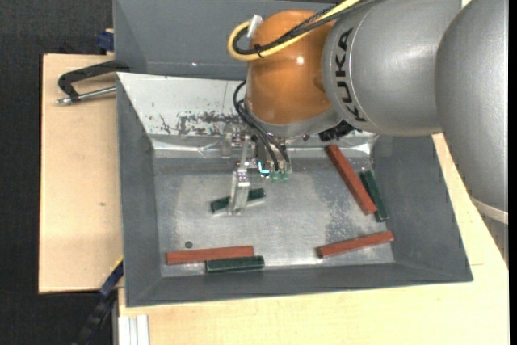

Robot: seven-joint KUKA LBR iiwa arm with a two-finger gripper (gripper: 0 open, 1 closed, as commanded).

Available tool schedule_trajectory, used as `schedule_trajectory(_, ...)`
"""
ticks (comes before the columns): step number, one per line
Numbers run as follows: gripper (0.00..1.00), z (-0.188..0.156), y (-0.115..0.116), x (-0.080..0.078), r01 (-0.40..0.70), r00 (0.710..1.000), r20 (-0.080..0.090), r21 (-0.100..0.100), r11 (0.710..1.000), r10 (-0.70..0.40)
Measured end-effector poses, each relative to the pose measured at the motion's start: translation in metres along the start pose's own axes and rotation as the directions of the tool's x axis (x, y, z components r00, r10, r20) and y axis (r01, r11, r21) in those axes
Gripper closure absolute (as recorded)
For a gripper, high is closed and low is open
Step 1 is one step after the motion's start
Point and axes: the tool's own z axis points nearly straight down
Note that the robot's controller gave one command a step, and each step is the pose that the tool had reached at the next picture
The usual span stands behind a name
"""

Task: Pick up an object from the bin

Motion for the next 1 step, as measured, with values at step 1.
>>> schedule_trajectory(1,0.00,-0.0047,-0.0007,-0.0021,-0.002,1.000,0.008,-0.002,1.000,0.002)
